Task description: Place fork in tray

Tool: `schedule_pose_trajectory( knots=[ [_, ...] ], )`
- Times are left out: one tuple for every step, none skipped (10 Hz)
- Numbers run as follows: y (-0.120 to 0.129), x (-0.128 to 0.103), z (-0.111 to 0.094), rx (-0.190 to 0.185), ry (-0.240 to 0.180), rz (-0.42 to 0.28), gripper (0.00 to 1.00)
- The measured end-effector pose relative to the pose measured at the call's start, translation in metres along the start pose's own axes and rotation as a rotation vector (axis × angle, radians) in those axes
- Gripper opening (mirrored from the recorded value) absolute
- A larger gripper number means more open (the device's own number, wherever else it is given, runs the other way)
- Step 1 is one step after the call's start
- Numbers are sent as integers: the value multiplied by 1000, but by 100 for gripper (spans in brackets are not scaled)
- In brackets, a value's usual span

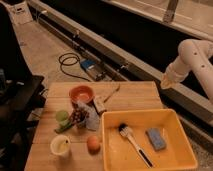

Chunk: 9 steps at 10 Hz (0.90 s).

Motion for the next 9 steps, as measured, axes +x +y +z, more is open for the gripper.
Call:
schedule_pose_trajectory(
  knots=[
    [0,0,0,0,0,0,5],
    [0,0,0,0,0,0,5],
    [0,0,0,0,0,0,5],
    [0,0,0,0,0,0,5],
    [0,0,0,0,0,0,5],
    [0,0,0,0,0,0,5],
    [0,0,0,0,0,0,5],
    [0,0,0,-1,1,-1,5],
    [0,0,0,0,11,-6,5]
  ],
)
